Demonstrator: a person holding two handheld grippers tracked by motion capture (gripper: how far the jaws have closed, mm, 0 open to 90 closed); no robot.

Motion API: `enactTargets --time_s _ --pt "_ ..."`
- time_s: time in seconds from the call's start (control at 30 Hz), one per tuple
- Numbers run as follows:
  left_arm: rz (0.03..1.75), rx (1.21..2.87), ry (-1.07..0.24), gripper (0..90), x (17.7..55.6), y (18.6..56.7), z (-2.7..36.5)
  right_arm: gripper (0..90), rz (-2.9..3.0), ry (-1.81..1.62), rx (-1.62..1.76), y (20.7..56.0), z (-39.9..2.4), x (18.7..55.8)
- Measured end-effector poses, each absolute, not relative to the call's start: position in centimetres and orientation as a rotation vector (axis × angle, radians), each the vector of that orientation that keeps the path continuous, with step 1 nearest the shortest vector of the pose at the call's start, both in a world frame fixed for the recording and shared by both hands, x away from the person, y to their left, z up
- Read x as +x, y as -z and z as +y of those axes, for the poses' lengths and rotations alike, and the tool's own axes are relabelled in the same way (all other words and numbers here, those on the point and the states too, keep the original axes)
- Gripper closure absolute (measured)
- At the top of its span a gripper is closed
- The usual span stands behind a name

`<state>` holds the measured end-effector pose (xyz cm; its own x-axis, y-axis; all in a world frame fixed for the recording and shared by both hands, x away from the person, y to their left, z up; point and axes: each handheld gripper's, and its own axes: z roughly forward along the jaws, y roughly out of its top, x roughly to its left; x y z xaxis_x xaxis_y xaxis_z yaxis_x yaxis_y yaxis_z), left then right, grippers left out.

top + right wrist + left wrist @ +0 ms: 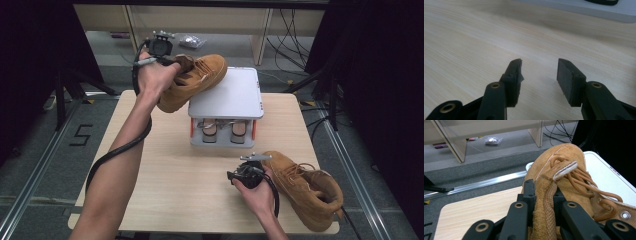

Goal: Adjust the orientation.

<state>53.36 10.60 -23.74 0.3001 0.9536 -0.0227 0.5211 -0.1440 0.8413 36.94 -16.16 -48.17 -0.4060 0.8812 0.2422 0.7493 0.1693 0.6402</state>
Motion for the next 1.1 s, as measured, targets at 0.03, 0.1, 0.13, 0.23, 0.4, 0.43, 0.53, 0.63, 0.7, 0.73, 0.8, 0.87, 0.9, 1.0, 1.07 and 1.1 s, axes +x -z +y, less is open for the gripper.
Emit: enactTargets --time_s 0.03,0.1,0.13,0.23,0.4,0.43,0.53,0.63,0.7,0.73,0.8,0.87,0.9,1.0,1.07,1.1 --pt "1.326 1.796 -0.700 80.3 53.4 23.7 10.5 55.2 2.261 -1.061 1.547 48.3 -16.3 37.1" --pt "1.325 1.796 -0.697 80.3 53.4 23.6 10.2 55.2 2.266 -1.062 1.532 48.4 -16.4 37.2" --pt "1.322 1.799 -0.699 80.2 53.4 23.5 10.2 55.2 2.266 -1.063 1.533 48.4 -16.4 37.2" --pt "1.317 1.796 -0.691 80.2 53.4 23.4 9.8 55.2 2.259 -1.033 1.576 48.1 -16.3 37.0" --pt "1.308 1.801 -0.679 80.1 53.5 23.5 9.2 55.2 2.266 -1.036 1.570 48.2 -16.3 37.0" --pt "1.308 1.805 -0.677 80.1 53.5 23.5 9.1 55.3 2.263 -1.048 1.553 48.3 -16.3 37.0" --pt "1.301 1.805 -0.667 80.0 53.6 23.7 8.6 55.2 2.277 -1.033 1.549 48.4 -16.3 37.1" --pt "1.293 1.817 -0.660 79.9 53.7 23.6 8.0 55.2 2.279 -1.036 1.570 48.4 -16.2 37.0" --pt "1.292 1.816 -0.659 79.8 53.8 23.6 7.8 55.2 2.270 -1.034 1.594 48.3 -16.2 36.9" --pt "1.290 1.824 -0.655 79.9 53.8 23.5 7.7 55.2 2.271 -1.021 1.567 48.3 -16.3 37.0" --pt "1.292 1.825 -0.647 79.8 53.8 23.5 7.5 55.3 2.270 -1.026 1.581 48.3 -16.3 36.9" --pt "1.287 1.822 -0.642 79.8 53.9 23.5 7.3 55.2 2.259 -1.043 1.593 48.4 -16.2 36.9" --pt "1.286 1.825 -0.643 79.8 53.9 23.5 7.2 55.2 2.264 -1.044 1.568 48.5 -16.4 37.0" --pt "1.282 1.831 -0.640 79.7 53.9 23.5 6.8 55.2 2.263 -1.044 1.560 48.5 -16.5 37.0" --pt "1.281 1.827 -0.626 79.7 53.9 23.5 6.6 55.2 2.274 -1.037 1.557 48.5 -16.6 37.0" --pt "1.278 1.830 -0.622 79.7 53.9 23.5 6.4 55.2 2.267 -1.035 1.580 48.4 -16.5 36.9"
